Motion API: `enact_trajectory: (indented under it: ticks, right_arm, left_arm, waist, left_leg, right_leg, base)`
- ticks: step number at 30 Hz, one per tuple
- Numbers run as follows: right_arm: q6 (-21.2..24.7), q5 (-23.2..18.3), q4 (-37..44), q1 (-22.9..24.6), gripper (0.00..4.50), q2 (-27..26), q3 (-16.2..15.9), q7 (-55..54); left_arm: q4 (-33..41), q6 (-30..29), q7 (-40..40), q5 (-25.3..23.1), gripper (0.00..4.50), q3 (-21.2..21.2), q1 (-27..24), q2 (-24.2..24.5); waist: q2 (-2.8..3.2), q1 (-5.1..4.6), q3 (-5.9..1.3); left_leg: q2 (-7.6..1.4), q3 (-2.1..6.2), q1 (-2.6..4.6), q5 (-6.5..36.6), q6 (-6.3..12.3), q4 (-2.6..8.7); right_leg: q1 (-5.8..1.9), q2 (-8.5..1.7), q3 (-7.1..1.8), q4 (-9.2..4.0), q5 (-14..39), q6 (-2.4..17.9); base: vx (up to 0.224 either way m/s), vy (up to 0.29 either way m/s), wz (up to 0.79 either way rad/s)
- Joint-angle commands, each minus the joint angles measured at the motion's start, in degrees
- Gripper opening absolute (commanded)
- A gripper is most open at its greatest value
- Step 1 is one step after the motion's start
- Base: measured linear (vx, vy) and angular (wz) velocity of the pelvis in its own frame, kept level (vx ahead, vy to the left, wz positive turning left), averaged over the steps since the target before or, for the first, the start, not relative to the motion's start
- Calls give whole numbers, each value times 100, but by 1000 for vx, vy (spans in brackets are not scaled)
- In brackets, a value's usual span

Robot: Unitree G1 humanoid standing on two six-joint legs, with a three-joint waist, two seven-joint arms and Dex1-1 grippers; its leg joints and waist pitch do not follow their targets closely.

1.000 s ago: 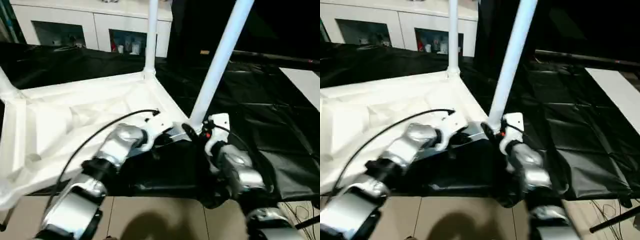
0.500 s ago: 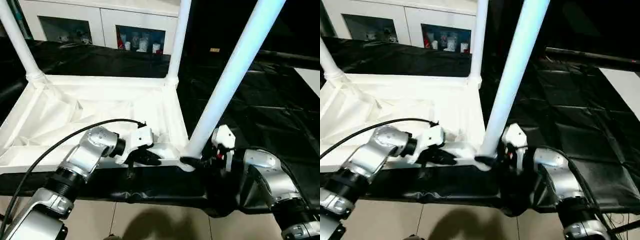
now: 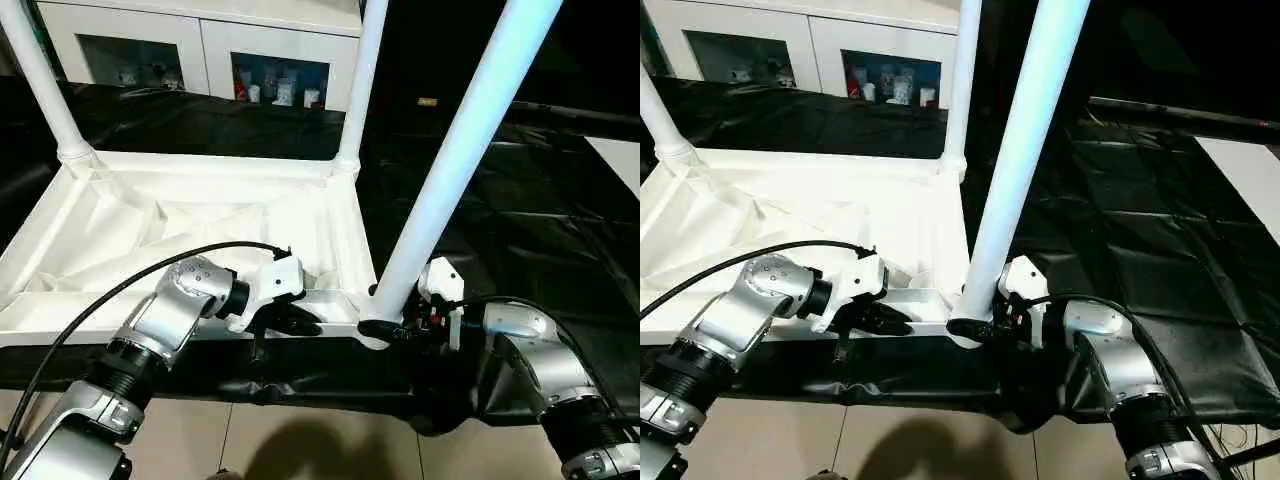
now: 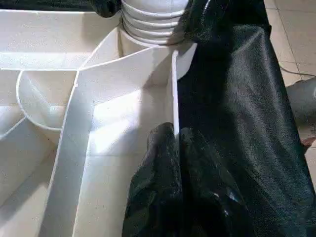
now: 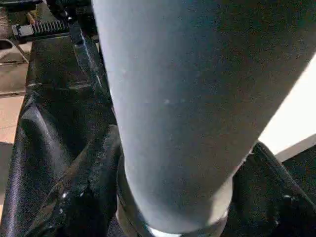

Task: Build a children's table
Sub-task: Rotate leg to tighten

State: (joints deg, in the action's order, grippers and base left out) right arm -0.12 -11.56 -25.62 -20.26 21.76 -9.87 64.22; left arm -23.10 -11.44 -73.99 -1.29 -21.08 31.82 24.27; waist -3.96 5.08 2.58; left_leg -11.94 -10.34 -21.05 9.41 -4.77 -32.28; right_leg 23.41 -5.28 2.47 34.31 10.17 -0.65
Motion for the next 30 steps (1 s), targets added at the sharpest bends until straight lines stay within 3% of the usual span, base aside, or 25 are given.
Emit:
enact_trajectory:
  ticks: [1, 3, 5, 7, 11, 12, 13, 15, 16, 21, 22, 23, 27, 28, 30]
  right_arm:
    - [72, -103, -17, 26, 269, -64, 122, -134]
    - [-31, 109, -350, -66, 267, -229, 263, -815]
    - [-58, 258, -678, -178, 266, -396, 421, -1521]
    - [19, 384, -1144, -341, 266, -691, 722, -2721]
    - [300, 349, -1517, -503, 266, -1124, 1064, -4078]
    - [338, 368, -1719, -641, 266, -1421, 1166, -4750]
    - [347, 364, -1780, -683, 266, -1505, 1191, -4918]
    - [342, 337, -1848, -739, 266, -1601, 1212, -5045]
    - [287, 273, -1971, -866, 266, -1812, 1223, -5152]
    - [71, 337, -1986, -978, 266, -1970, 1064, -4909]
    - [24, 226, -1833, -928, 321, -1965, 1088, -4646]
    - [6, 207, -1791, -914, 335, -1959, 1096, -4594]
    - [26, 118, -1460, -799, 371, -1668, 1041, -3967]
    - [95, 109, -1180, -672, 383, -1350, 844, -3312]
    - [72, 138, -816, -481, 389, -938, 551, -2517]
  left_arm:
    - [-103, -104, -61, 121, 0, -116, -156, -114]
    - [-302, -77, 223, 34, 0, -68, -86, -237]
    - [-475, -30, 469, -35, 0, -30, -15, -350]
    - [-888, 20, 1087, -186, 0, 52, 178, -659]
    - [-1419, -159, 1991, -347, 0, 144, 497, -1178]
    - [-1775, -255, 2639, -413, 0, 236, 726, -1564]
    - [-1874, -276, 2838, -430, 0, 266, 787, -1676]
    - [-1973, -275, 3001, -443, 0, 286, 847, -1780]
    - [-2132, -217, 3183, -515, 0, 263, 945, -1945]
    - [-2340, -3, 3148, -664, 0, 167, 1051, -2049]
    - [-2324, 6, 3052, -665, 0, 156, 1048, -2002]
    - [-2326, 18, 3028, -669, 0, 151, 1049, -1987]
    - [-2221, 40, 2548, -638, 0, 76, 983, -1748]
    - [-2019, 33, 2068, -584, 0, -18, 863, -1530]
    - [-1744, -60, 1580, -515, 0, -104, 720, -1277]
  waist:
    - [-5, 0, -308]
    - [-19, -6, -307]
    - [-5, -30, -282]
    - [6, -77, -267]
    - [9, -123, -271]
    - [25, -134, -279]
    - [38, -153, -279]
    - [22, -149, -286]
    - [34, -157, -293]
    - [24, -129, -307]
    - [30, -125, -305]
    - [14, -130, -311]
    - [-5, -112, -310]
    - [-63, -93, -312]
    - [-46, -82, -307]
  left_leg:
    - [-104, -21, 50, 1288, 274, 340]
    - [-102, -24, 49, 1309, 255, 342]
    - [-94, -13, 48, 1512, 130, 369]
    - [-73, 17, 80, 1915, -113, 387]
    - [-68, 38, 94, 2162, -168, 397]
    - [-62, 42, 96, 2194, -158, 396]
    - [-60, 45, 130, 2281, -190, 392]
    - [-49, 52, 125, 2328, -185, 387]
    - [-51, 57, 82, 2290, -136, 396]
    - [-45, 43, 64, 2195, -22, 389]
    - [-53, 43, 68, 2195, -4, 393]
    - [-54, 42, 59, 2198, 10, 391]
    - [-67, 43, 30, 2054, 90, 399]
    - [-70, 34, 31, 1927, 135, 389]
    - [-91, 33, -3, 1837, 221, 389]
  right_leg:
    - [-254, -204, -161, -349, 1079, 1194]
    - [-254, -202, -160, -352, 1100, 1199]
    - [-232, -212, -157, -392, 1484, 1129]
    - [-190, -223, -147, -465, 2306, 889]
    - [-167, -219, -152, -522, 2562, 746]
    - [-158, -221, -150, -533, 2574, 723]
    - [-125, -212, -142, -551, 2635, 717]
    - [-142, -212, -128, -560, 2707, 679]
    - [-158, -218, -128, -566, 2610, 652]
    - [-173, -219, -132, -566, 2439, 657]
    - [-168, -216, -130, -565, 2389, 684]
    - [-178, -213, -129, -563, 2378, 685]
    - [-207, -232, -129, -549, 2305, 713]
    - [-228, -223, -123, -537, 2185, 762]
    - [-249, -241, -135, -510, 2078, 794]
  base:
    - [0, 0, 0]
    - [0, 0, 0]
    - [0, 0, 0]
    - [0, 0, 0]
    - [0, 0, 0]
    - [0, 0, 0]
    - [0, 0, 0]
    - [0, 0, 0]
    - [0, 0, 0]
    - [0, 0, 0]
    - [0, 0, 0]
    - [0, 0, 0]
    - [0, 0, 0]
    - [0, 0, 0]
    - [0, 0, 0]
